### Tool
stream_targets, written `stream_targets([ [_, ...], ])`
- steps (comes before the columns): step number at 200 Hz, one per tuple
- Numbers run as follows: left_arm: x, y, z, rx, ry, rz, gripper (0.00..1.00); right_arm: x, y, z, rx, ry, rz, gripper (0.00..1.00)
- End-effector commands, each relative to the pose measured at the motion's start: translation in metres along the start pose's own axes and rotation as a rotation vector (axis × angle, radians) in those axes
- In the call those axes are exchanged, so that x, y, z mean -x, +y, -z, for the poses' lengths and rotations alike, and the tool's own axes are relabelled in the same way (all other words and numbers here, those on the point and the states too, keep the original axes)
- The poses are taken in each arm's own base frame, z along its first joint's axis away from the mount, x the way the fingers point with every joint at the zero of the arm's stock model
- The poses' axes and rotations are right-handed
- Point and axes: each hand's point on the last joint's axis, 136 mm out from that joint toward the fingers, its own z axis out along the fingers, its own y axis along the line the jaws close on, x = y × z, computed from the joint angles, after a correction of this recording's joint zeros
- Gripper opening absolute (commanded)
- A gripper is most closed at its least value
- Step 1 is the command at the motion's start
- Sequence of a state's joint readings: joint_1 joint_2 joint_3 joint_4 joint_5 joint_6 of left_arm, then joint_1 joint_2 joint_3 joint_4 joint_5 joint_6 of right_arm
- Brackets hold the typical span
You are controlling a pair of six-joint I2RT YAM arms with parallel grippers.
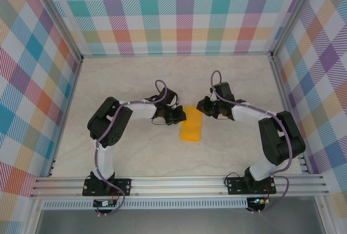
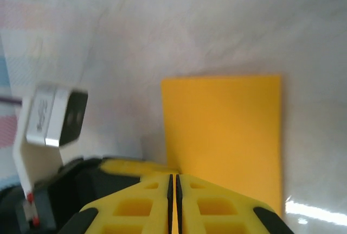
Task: Fold a paper plane with a square sheet of paper (pick it up from the middle)
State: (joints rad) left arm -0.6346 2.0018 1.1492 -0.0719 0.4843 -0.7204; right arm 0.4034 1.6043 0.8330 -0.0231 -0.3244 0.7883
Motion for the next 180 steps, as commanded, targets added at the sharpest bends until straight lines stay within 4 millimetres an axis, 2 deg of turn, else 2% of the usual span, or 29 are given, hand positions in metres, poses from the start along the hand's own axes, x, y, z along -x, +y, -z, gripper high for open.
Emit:
stream_targets([
  [1,-0.059,0.090,-0.009,0.309,0.153,0.133,0.06,-0.047,-0.012,-0.006,-0.005,0.141,-0.048,0.12],
  [22,-0.059,0.091,-0.009,0.312,0.152,0.138,0.06,-0.066,-0.022,-0.010,-0.006,0.192,-0.062,0.11],
  [66,-0.059,0.092,-0.009,0.317,0.150,0.145,0.06,-0.091,-0.044,-0.011,-0.067,0.292,-0.066,0.11],
  [106,-0.060,0.093,-0.010,0.319,0.151,0.152,0.06,-0.112,-0.068,0.007,-0.173,0.349,-0.052,0.12],
  [122,-0.061,0.094,-0.010,0.321,0.152,0.153,0.06,-0.115,-0.072,0.013,-0.196,0.350,-0.040,0.12],
  [138,-0.061,0.093,-0.010,0.317,0.152,0.151,0.06,-0.110,-0.064,0.015,-0.175,0.335,-0.024,0.12],
  [164,-0.060,0.092,-0.009,0.314,0.151,0.151,0.06,-0.093,-0.029,0.011,-0.060,0.307,0.008,0.13],
  [180,-0.061,0.093,-0.009,0.315,0.151,0.149,0.06,-0.086,-0.015,0.006,-0.032,0.302,0.031,0.13],
])
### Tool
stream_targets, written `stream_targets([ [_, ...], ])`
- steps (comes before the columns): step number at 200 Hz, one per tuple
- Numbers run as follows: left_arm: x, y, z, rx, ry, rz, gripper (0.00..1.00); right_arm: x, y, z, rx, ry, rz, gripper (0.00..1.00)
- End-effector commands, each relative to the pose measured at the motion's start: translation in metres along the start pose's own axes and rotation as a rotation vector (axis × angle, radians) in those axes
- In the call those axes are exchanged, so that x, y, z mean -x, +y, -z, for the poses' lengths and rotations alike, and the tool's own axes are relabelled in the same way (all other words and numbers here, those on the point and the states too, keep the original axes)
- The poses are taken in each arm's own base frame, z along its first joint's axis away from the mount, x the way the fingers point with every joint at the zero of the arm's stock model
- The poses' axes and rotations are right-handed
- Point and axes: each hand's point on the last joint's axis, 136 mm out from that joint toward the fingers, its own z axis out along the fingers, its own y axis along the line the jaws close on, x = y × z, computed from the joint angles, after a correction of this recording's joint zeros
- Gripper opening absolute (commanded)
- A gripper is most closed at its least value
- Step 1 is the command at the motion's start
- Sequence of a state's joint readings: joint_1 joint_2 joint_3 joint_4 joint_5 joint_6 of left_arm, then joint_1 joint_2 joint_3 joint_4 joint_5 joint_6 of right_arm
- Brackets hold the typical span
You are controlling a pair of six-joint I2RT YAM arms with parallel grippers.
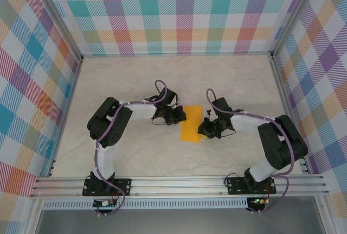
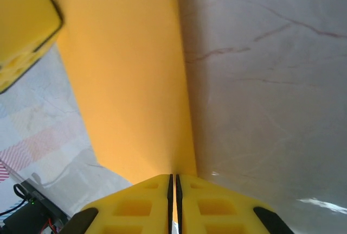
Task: Fold a paper plane with a square sheet of paper (pick it up from the middle)
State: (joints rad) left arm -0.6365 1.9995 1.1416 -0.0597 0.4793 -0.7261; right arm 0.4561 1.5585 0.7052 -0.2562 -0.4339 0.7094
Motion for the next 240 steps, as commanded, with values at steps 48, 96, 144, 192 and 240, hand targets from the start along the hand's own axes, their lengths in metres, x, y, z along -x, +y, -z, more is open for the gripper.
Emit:
stream_targets([
  [48,-0.061,0.093,-0.009,0.318,0.155,0.149,0.06,0.012,0.022,-0.018,0.048,0.032,0.064,0.12],
  [96,-0.062,0.095,-0.010,0.327,0.156,0.154,0.06,-0.018,-0.005,-0.018,-0.004,0.106,0.043,0.12],
  [144,-0.063,0.098,-0.010,0.334,0.154,0.161,0.06,-0.046,-0.031,-0.008,-0.081,0.148,0.008,0.13],
  [192,-0.062,0.096,-0.009,0.328,0.152,0.158,0.06,-0.048,-0.030,0.002,-0.092,0.130,0.011,0.13],
  [240,-0.043,0.061,0.001,0.259,0.124,0.062,0.06,0.001,0.022,0.034,0.004,-0.115,0.099,0.13],
])
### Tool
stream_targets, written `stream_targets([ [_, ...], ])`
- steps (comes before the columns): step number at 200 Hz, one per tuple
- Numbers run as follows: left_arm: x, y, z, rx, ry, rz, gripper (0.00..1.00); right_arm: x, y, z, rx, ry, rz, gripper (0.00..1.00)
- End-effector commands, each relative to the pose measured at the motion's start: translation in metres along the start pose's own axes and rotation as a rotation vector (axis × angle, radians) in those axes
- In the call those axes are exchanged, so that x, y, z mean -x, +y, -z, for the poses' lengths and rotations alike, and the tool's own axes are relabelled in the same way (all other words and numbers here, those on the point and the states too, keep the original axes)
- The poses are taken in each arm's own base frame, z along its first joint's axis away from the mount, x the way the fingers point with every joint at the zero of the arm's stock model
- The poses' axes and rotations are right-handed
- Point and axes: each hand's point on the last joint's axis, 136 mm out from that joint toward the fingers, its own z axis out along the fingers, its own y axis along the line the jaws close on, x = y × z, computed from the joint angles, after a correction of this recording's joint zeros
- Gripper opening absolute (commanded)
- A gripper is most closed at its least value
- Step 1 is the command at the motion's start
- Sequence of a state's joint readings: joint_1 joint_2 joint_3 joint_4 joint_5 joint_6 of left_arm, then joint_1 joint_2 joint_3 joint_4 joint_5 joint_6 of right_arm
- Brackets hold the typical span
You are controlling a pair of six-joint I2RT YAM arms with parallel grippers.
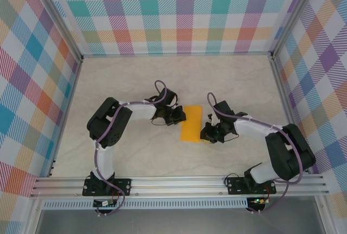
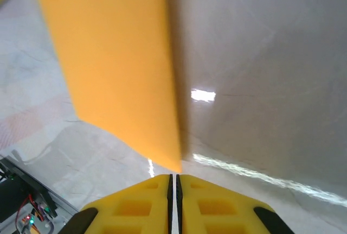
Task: Fold a paper plane with a square sheet of paper (pick it up from the middle)
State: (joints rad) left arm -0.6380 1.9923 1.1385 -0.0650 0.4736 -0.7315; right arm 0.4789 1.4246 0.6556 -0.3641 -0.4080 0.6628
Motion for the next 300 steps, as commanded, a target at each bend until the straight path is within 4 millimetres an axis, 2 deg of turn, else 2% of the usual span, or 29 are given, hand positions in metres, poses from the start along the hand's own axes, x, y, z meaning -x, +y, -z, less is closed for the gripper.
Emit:
stream_targets([
  [1,-0.042,0.061,0.000,0.255,0.127,0.056,0.06,0.030,0.027,0.018,0.035,-0.131,0.046,0.13],
  [22,-0.031,0.042,0.004,0.222,0.112,0.011,0.06,0.039,0.028,0.010,0.021,-0.124,0.048,0.13],
  [66,-0.017,0.003,0.016,0.123,0.090,-0.043,0.09,0.037,0.027,-0.018,0.037,-0.053,0.028,0.12],
  [112,-0.010,-0.009,0.033,0.114,0.039,-0.058,0.12,0.036,0.033,-0.038,0.051,-0.040,0.010,0.12],
  [143,-0.002,-0.003,0.053,0.146,-0.043,-0.034,0.15,0.031,0.031,-0.054,0.008,-0.017,-0.011,0.12],
  [178,0.001,0.017,0.079,0.203,-0.137,0.014,0.17,0.029,0.033,-0.072,-0.109,-0.018,-0.022,0.12],
  [206,-0.004,0.039,0.093,0.237,-0.190,0.075,0.17,0.031,0.048,-0.084,-0.136,-0.051,-0.079,0.12],
  [220,-0.008,0.049,0.097,0.236,-0.216,0.109,0.18,0.032,0.054,-0.089,-0.149,-0.066,-0.172,0.12],
  [232,-0.013,0.056,0.099,0.235,-0.225,0.136,0.18,0.035,0.070,-0.095,-0.101,-0.086,-0.229,0.11],
  [237,-0.009,0.051,0.100,0.203,-0.250,0.131,0.18,0.037,0.079,-0.096,-0.072,-0.093,-0.234,0.11],
  [252,-0.013,0.050,0.101,0.167,-0.259,0.147,0.17,0.045,0.103,-0.092,0.000,-0.115,-0.224,0.11],
  [270,-0.016,0.041,0.103,0.103,-0.266,0.148,0.16,0.058,0.124,-0.070,0.047,-0.186,-0.128,0.12],
  [285,-0.018,0.034,0.106,0.062,-0.269,0.135,0.14,0.064,0.133,-0.051,0.065,-0.225,-0.030,0.13],
  [300,-0.021,0.025,0.109,0.025,-0.269,0.119,0.13,0.064,0.130,-0.041,0.065,-0.223,0.048,0.13],
])
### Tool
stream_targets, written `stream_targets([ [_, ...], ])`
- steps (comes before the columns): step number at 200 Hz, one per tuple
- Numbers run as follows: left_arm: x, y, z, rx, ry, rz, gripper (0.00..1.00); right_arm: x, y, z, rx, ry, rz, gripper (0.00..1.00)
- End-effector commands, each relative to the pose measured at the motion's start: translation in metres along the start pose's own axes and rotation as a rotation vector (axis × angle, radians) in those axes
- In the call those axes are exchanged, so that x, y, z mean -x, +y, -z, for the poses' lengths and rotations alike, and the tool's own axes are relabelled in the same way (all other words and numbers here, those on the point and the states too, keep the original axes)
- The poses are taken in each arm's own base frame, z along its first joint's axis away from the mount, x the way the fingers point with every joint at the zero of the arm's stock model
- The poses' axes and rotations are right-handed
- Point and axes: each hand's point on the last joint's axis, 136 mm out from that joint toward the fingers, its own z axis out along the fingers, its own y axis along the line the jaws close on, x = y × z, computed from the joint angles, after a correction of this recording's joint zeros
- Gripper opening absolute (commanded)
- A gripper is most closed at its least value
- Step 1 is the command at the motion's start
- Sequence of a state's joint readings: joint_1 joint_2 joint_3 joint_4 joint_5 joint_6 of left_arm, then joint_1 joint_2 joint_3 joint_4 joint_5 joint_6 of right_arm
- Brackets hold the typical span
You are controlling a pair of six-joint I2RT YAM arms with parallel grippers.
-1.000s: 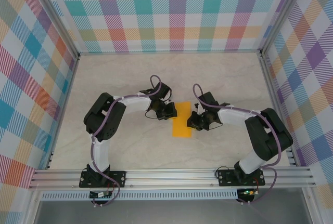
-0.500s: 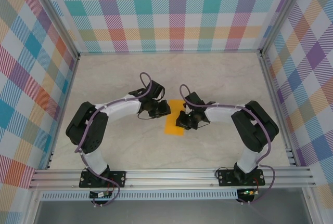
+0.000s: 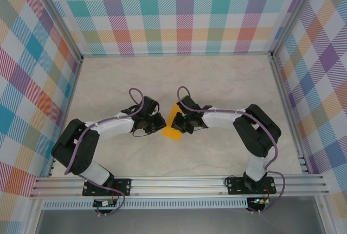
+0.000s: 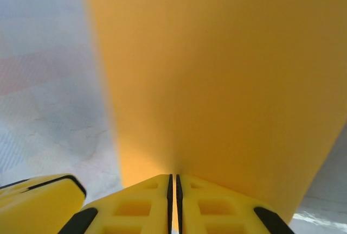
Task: Fold a paper plane with a square sheet of paper (pick it up from the middle)
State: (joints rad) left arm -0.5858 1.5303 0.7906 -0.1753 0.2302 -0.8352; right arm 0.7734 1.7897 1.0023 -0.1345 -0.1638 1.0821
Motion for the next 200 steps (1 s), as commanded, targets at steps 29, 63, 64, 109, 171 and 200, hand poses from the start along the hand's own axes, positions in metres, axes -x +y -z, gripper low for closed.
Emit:
stream_targets([
  [29,-0.003,-0.043,0.017,-0.175,-0.024,-0.028,0.11,0.022,0.006,0.041,0.100,-0.068,0.221,0.11],
  [63,-0.015,-0.060,0.012,-0.199,0.008,-0.049,0.09,0.026,-0.001,0.043,0.173,-0.027,0.275,0.11],
  [64,-0.015,-0.060,0.012,-0.198,0.008,-0.048,0.09,0.027,-0.001,0.043,0.174,-0.027,0.276,0.11],
  [109,-0.020,-0.068,0.008,-0.159,0.004,-0.079,0.08,0.033,-0.008,0.023,0.180,0.033,0.261,0.10],
  [171,-0.032,-0.075,-0.020,-0.134,0.069,-0.097,0.07,0.037,-0.017,0.007,0.182,0.056,0.234,0.09],
  [200,-0.036,-0.075,-0.035,-0.121,0.098,-0.099,0.06,0.035,-0.023,0.003,0.172,0.074,0.227,0.09],
])
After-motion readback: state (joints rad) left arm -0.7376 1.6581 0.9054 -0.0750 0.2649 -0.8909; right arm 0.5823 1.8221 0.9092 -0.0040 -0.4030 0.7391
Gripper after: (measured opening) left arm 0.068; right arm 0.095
